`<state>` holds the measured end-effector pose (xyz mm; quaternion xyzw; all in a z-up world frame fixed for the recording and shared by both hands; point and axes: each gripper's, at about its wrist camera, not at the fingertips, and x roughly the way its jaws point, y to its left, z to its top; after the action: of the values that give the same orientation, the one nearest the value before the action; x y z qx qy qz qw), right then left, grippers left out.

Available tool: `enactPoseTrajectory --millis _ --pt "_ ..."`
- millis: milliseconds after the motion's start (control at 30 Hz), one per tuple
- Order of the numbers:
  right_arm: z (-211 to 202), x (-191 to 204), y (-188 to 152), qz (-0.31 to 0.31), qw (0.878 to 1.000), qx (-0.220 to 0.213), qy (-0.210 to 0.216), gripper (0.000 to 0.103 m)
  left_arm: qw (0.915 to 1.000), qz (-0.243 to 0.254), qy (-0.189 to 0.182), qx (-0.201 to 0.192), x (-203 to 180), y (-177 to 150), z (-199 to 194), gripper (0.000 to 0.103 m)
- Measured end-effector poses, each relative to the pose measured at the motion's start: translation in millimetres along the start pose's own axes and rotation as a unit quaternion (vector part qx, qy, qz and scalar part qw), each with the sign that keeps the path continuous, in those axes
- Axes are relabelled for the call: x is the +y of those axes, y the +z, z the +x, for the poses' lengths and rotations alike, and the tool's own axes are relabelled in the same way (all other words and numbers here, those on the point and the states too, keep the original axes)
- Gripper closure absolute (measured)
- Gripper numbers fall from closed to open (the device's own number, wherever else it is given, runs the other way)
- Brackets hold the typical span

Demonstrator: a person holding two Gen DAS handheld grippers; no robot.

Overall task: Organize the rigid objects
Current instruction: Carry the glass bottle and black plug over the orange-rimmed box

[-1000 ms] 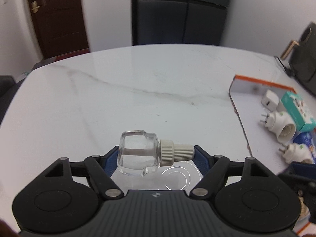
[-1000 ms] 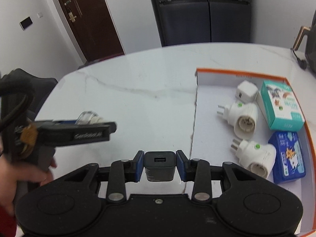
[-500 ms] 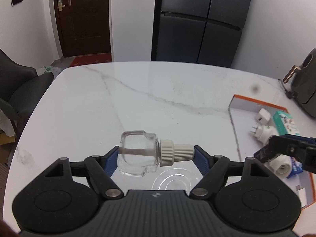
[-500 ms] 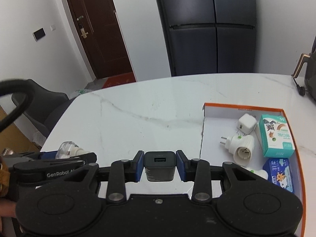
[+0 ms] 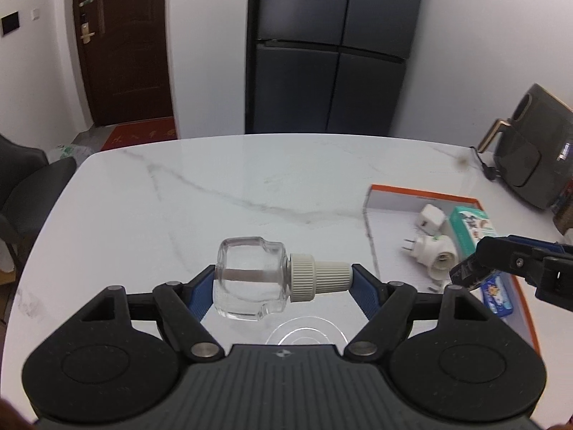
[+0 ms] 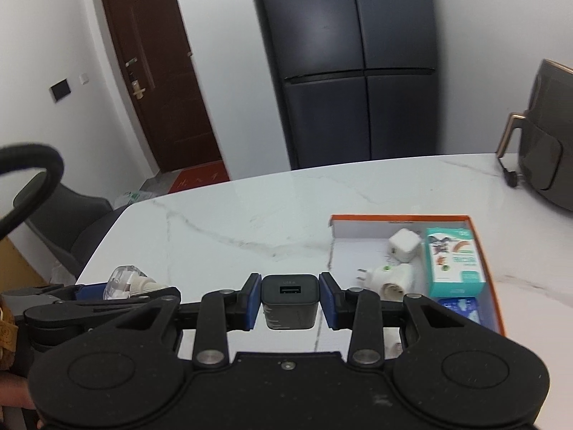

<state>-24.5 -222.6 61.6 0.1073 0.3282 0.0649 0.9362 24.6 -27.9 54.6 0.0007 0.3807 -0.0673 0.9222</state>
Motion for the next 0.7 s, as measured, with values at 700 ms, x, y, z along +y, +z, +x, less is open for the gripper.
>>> enactPoseTrajectory --millis 700 --pt "-36 -44 -8 0.039 0.998 -0.022 -0.037 0.06 0.9984 0.043 -0.038 -0.004 -61 -3 -5 0.024"
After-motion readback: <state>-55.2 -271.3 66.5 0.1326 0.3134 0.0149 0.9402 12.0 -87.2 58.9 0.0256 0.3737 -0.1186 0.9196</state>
